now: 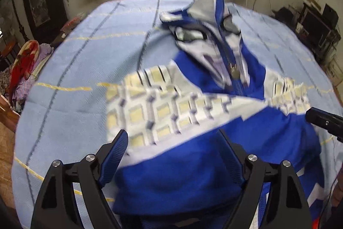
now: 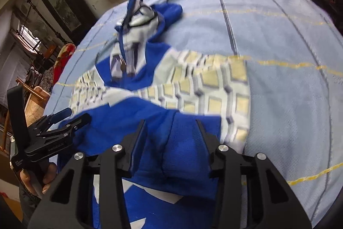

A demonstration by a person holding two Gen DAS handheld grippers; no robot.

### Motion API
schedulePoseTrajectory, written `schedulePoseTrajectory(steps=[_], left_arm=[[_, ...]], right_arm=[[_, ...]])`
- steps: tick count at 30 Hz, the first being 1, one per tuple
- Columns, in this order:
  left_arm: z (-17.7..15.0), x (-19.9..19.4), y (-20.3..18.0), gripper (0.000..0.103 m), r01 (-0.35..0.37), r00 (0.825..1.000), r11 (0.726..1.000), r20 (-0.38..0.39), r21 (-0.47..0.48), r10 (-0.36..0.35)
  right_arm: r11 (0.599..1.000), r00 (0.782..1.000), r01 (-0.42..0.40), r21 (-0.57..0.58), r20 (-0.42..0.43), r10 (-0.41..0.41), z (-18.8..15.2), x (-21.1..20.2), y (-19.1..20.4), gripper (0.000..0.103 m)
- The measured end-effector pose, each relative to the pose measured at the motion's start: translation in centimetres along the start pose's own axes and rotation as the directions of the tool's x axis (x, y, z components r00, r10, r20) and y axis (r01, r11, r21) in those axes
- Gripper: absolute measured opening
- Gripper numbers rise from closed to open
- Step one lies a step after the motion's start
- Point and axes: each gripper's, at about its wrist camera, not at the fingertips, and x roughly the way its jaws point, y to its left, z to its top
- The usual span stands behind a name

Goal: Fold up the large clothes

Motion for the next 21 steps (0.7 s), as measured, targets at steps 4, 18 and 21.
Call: schedulePoseTrajectory(steps=[4, 18, 21], left_arm=[[2.0, -1.6, 1.3, 0.084, -0.024, 0.997, 0.999, 0.067, -0.045, 0.027], [0.1, 4.2, 0.8, 0.091, -0.139, 0.990, 0.990, 0.004, -0.026, 0.139], [0.4, 4.8, 2.1, 0.098, -0.100, 0.995, 0.991, -0.030, -0.086, 0.097]], right_arm=[[0.998, 0.996, 0.021, -0.052, 0.084, -0.017, 3.6, -1.8, 1.6, 0.044], [0.980, 0.977, 0.034, -0.195, 0.215, 0.009, 13.5, 4.4, 7.0, 0.081], [0.985, 0.978, 0.034, -0.172, 0.210, 0.003, 15.1, 6.7, 7.2, 0.082]])
